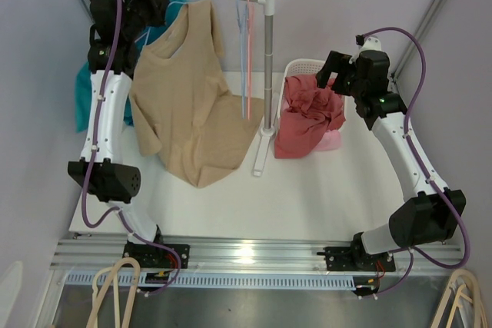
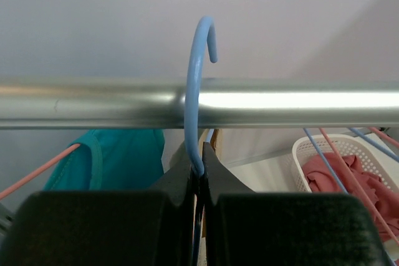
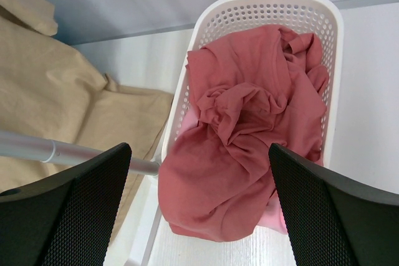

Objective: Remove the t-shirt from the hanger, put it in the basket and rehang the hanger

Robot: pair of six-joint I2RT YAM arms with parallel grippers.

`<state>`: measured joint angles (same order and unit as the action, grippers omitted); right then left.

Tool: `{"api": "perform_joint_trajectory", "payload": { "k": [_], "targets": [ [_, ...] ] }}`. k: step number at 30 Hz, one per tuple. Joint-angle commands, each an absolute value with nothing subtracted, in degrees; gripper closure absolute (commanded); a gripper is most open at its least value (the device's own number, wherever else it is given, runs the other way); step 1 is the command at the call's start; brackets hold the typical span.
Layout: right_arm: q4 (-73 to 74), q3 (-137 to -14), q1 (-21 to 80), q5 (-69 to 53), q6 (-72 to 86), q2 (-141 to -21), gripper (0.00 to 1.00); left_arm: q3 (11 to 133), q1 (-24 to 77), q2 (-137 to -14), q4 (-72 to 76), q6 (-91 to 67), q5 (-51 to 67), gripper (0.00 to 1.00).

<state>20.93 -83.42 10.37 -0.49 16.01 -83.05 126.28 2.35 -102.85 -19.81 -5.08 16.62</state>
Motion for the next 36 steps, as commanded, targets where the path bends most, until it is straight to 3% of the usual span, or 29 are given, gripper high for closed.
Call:
{"api": "perform_joint_trajectory", "payload": {
  "k": [1, 10, 20, 30, 36],
  "targets": [
    [19.8, -85.0, 10.5, -0.6, 15.9, -82.3, 0.03, 128.9, 4.6, -99.9, -17.3, -6.9, 13.5, 0.99],
    [19.6, -83.1, 10.5, -0.7, 16.1, -80.3, 0.03, 123.9, 6.5, -93.4, -17.6, -7.3, 4.8, 0.99],
    [19.7, -81.1, 10.8, -1.1, 16.3, -77.6, 0.03, 101.4, 7.8, -79.2, -1.0, -6.9, 2.6, 0.99],
    [20.7, -81.2, 11.5, -1.6, 16.1, -76.2, 0.03, 111.9, 8.8, -82.7, -10.0, -8.6, 1.5, 0.99],
    [18.6, -77.5, 20.9, -0.1, 13.6, -70.5, 0.03, 111.0, 16.1, -78.8, -18.3, -5.6, -14.0, 0.99]
  ]
}}
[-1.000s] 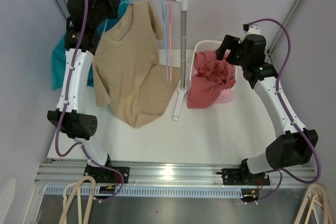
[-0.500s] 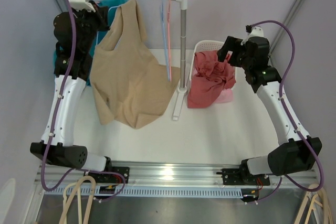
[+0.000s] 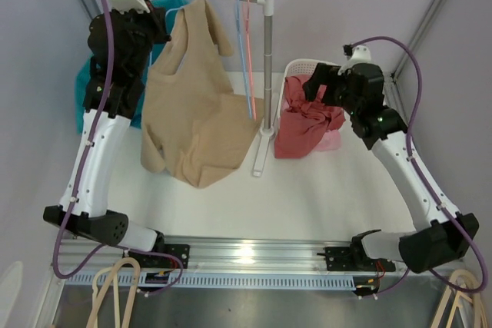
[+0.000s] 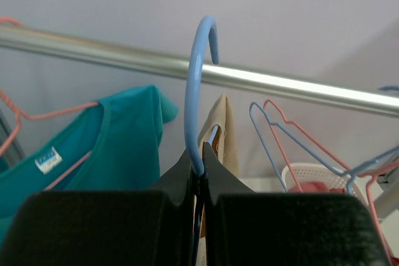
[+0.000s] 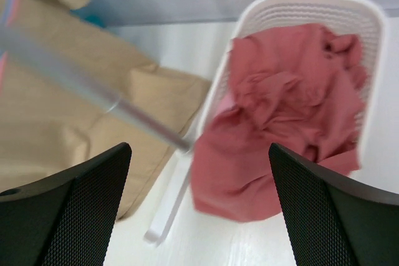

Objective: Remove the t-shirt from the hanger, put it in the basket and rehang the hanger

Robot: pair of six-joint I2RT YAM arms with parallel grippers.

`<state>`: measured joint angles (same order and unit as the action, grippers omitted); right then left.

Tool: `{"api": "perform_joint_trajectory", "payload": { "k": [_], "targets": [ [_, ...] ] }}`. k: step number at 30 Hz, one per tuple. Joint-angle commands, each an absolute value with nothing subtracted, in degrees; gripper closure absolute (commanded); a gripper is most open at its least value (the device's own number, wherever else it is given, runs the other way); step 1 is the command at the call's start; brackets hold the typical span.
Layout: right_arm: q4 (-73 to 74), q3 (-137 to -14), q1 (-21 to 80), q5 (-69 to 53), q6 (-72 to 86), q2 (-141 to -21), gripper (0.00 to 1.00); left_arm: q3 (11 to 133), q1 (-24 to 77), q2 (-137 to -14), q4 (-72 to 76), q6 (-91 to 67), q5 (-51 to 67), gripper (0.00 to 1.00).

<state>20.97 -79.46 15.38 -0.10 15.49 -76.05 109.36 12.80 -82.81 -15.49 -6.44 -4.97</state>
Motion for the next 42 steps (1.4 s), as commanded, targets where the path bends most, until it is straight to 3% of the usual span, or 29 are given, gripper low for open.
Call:
{"api": "perform_joint_trajectory", "payload": {
  "k": [1, 8, 10, 18, 37, 38, 40, 42],
  "targets": [
    [17.9, -76.6, 22.7, 1.7, 13.1, -69.3, 0.03, 110.7, 18.2, -77.9, -20.7, -5.7, -19.0, 0.99],
    [12.0, -68.3, 42.3, 5.9, 8.4, -58.1, 0.04, 106.0, 27.6, -72.5, -29.5, -10.2, -44.5, 0.99],
    [11.1, -66.2, 48.6, 7.2, 8.0, -56.3, 0.06, 104.8, 28.6, -71.5, -32.2, -13.3, -47.1, 0.99],
    [5.5, -65.7, 65.9, 10.1, 7.6, -64.0, 0.05, 105.8, 32.3, -76.0, -43.2, -21.4, -66.3, 0.99],
    [-4.1, -71.0, 71.6, 3.5, 10.4, -79.7, 0.07, 103.3, 32.3, -80.4, -45.8, -27.1, -64.2, 0.99],
    [-4.7, -71.2, 71.7, 3.3, 10.4, -80.7, 0.15, 103.1, 32.3, -80.7, -45.8, -27.2, -64.0, 0.99],
    [-4.1, -72.0, 71.7, 1.8, 10.5, -81.9, 0.42, 102.9, 32.3, -80.8, -45.6, -27.2, -63.6, 0.99],
    [-3.2, -73.3, 71.7, 0.7, 11.0, -83.2, 0.84, 102.9, 32.3, -81.0, -44.8, -26.7, -63.4, 0.99]
  ]
}}
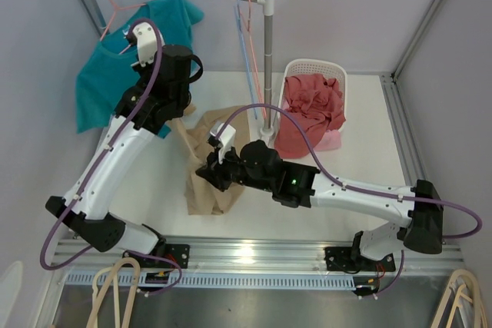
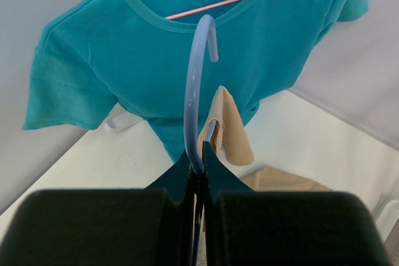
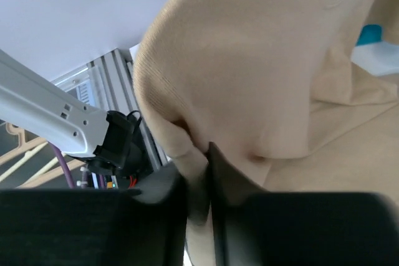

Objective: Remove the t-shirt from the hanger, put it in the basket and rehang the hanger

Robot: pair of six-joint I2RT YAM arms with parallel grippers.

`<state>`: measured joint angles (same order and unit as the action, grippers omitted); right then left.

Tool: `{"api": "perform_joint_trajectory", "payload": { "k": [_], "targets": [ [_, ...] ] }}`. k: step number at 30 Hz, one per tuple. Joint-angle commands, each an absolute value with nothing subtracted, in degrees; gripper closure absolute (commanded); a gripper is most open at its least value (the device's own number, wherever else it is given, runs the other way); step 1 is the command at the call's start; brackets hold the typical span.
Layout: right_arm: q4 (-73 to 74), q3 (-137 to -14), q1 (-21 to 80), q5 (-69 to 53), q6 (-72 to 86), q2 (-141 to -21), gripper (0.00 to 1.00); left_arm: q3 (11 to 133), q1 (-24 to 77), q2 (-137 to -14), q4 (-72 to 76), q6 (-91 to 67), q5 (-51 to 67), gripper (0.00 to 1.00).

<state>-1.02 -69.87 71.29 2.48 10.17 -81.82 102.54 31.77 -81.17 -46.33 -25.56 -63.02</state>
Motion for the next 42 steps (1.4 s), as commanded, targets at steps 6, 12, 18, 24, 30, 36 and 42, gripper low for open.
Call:
{"api": "perform_joint_trajectory", "payload": {
  "k": [6, 12, 18, 24, 30, 36, 42],
  "targets": [
    [-0.3, -70.1, 74.6, 4.6, 13.0, -78.2, 1.0, 104.8, 31.1, -85.2, -39.0, -23.1, -62.5, 0.99],
    [6.1, -64.6, 80.8, 12.6, 14.0, -70.9, 1.0, 111.9, 27.9, -92.2, -40.6, -22.9, -60.0, 0.99],
    [7.0, -53.5, 86.2, 17.7, 20.1, -63.9, 1.0, 116.8, 26.1, -95.3, -40.4, -20.3, -59.0, 0.99],
    [1.5, -47.6, 86.0, 19.4, 25.1, -68.7, 1.0, 122.2, 26.0, -95.5, -42.3, -19.0, -57.0, 0.99],
    [7.2, -55.6, 80.1, 23.1, 23.7, -74.2, 1.0, 123.5, 26.0, -86.6, -57.9, -25.4, -32.2, 0.99],
    [9.3, -61.3, 72.4, 24.1, 18.7, -75.7, 1.0, 107.5, 26.0, -71.4, -60.3, -25.2, -9.9, 0.99],
    [14.7, -68.5, 64.9, 21.0, 19.3, -84.3, 1.0, 106.1, 26.0, -59.2, -70.6, -22.2, -7.8, 0.99]
  ]
}}
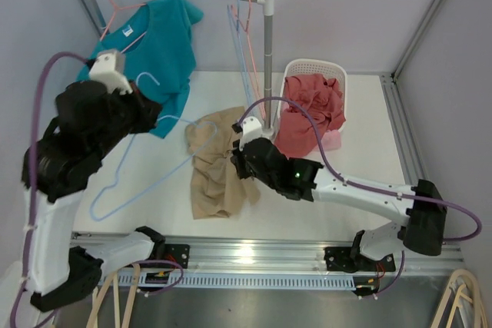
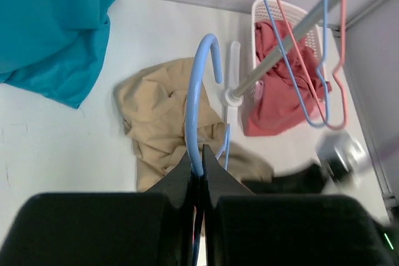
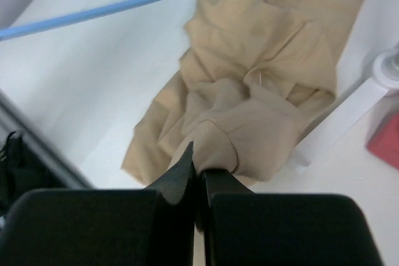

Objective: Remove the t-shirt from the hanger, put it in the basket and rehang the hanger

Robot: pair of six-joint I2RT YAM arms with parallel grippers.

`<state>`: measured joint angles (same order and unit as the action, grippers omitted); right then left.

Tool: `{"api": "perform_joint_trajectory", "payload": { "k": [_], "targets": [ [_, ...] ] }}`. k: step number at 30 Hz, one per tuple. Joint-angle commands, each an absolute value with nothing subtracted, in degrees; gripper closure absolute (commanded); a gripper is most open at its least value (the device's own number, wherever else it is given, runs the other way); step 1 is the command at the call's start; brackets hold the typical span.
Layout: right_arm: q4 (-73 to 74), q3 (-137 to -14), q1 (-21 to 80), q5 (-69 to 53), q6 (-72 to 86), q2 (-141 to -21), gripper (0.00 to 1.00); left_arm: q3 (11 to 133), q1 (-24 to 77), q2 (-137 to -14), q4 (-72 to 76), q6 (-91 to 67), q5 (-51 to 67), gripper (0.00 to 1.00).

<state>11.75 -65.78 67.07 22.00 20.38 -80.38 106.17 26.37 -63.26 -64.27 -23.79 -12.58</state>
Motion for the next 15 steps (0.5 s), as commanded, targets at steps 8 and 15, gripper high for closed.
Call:
{"api": "perform_joint_trajectory", "payload": {
  "k": [8, 15],
  "targets": [
    [16.2, -79.4, 62.2, 16.2, 17.1, -101.2, 0.91, 109.5, 26.0, -56.0, -73.3, -19.8, -20.6, 0.99],
    [24.5, -92.1, 62.1, 12.0, 18.2, -115.2, 0.53, 109.0, 25.0, -56.1, -68.3, -17.2, -26.5, 0.99]
  ]
}}
